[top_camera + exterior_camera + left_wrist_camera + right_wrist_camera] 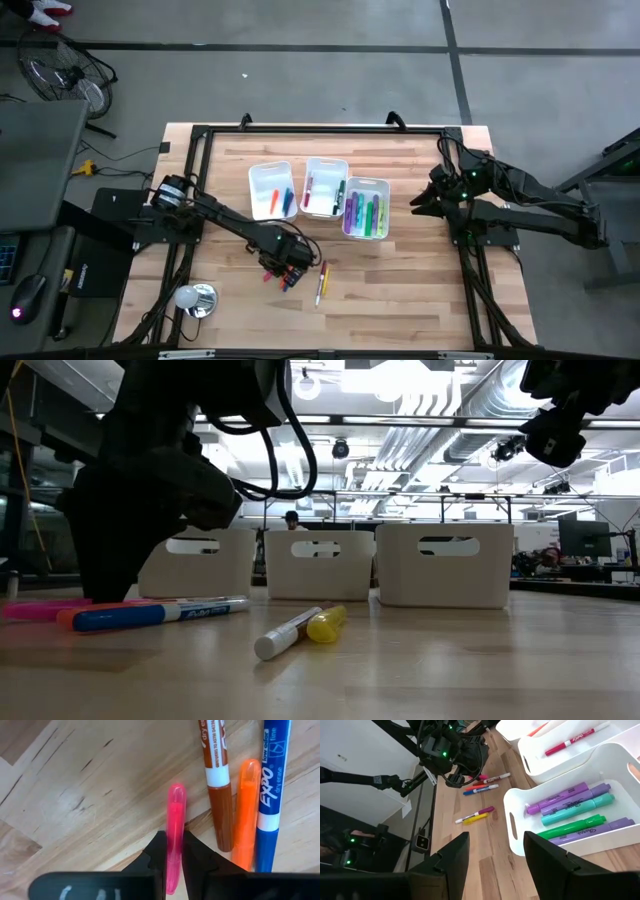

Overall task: Pick & Place Markers
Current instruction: Put the pink pen into the left white bin

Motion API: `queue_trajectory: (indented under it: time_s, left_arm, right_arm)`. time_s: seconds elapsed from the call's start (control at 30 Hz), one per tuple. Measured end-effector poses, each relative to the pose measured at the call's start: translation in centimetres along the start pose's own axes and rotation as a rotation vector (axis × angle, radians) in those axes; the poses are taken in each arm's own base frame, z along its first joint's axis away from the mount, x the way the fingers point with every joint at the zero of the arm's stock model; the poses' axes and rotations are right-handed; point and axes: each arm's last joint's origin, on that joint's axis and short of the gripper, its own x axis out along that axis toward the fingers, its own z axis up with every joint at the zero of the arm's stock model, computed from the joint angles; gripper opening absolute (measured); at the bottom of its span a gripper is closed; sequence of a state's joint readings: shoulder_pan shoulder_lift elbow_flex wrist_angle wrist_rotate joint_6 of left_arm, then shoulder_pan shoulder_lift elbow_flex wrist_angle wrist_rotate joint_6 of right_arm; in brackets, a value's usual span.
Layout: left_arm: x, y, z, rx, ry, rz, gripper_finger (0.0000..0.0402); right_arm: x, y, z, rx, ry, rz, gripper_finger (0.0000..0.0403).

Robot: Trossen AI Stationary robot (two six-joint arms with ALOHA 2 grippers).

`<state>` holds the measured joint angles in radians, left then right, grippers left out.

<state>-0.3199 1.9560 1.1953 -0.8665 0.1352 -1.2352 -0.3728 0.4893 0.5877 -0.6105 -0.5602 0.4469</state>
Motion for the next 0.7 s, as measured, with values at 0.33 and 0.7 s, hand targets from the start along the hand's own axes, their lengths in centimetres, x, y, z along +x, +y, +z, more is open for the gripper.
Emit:
queue_trajectory:
  time_s: [0.33,0.7]
  left_arm:
    - [-2.0,-0.9,0.2,0.049,-0.046,0.059,0.0026]
    - [-5.0,-1.6,0.7,0.006,-0.102,0.099,0.0025]
  right_arm:
    - [0.0,0.0,0.0,-0.005,0.000,0.000,0.0176]
    - [0.0,0.0,0.0,-0.007,0.000,0.001,0.0176]
